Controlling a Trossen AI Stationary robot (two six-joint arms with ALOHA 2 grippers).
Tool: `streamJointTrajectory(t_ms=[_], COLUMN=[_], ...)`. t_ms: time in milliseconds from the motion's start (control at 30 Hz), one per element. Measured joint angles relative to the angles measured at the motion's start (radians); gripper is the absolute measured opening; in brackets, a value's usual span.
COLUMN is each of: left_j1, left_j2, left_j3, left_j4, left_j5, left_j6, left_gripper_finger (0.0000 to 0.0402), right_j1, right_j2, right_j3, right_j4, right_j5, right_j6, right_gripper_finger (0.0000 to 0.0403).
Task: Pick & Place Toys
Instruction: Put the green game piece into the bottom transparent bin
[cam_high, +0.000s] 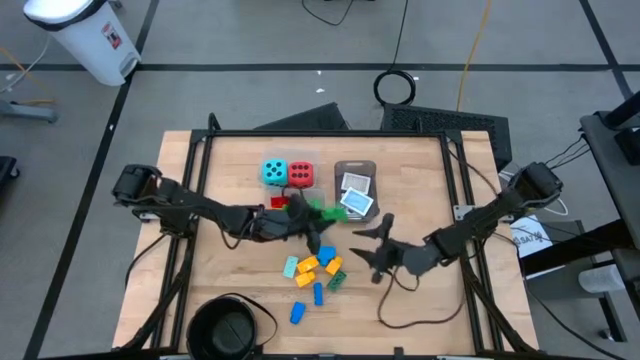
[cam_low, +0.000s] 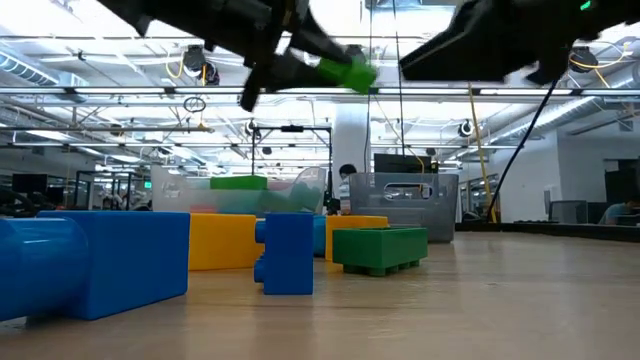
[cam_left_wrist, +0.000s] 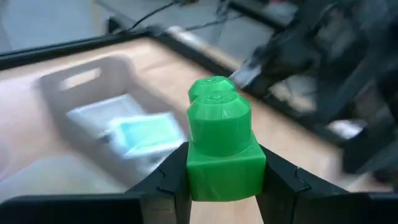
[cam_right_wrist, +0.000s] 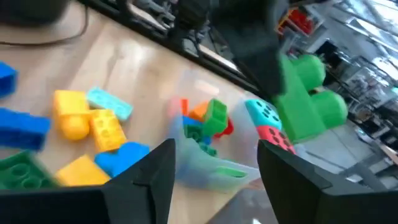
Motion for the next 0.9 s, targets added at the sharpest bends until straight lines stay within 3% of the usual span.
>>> streamJointTrajectory(t_ms=[367, 700, 767, 900], left_j1=[-0.015, 0.007, 0.007, 0.006], left_j2=[-0.026, -0.026, -0.026, -0.026], left_j3=[-0.002, -0.002, -0.002, -0.002], left_j4=[-0.407, -0.522, -0.535, -0.56], left_j5=[-0.121, -0.084, -0.07, -0.062], left_j6=[-0.231, -0.338, -0.355, -0.362], left_gripper_finger=[0.0132, 0.0132, 0.0157, 0.0284], right_j1=[0.035, 0.032, 0.032, 0.024], right_j2=[-0.133, -0.129, -0.129, -0.129], right_j3=[0.002, 0.001, -0.005, -0.017], right_j4=[-0.098, -0.096, -0.09, -0.088], right_j5=[0.02, 0.02, 0.015, -0.033], right_j6=[0.103, 0.112, 0.122, 0.128], right_gripper_finger=[0.02, 0.0197, 0.0199, 0.0206])
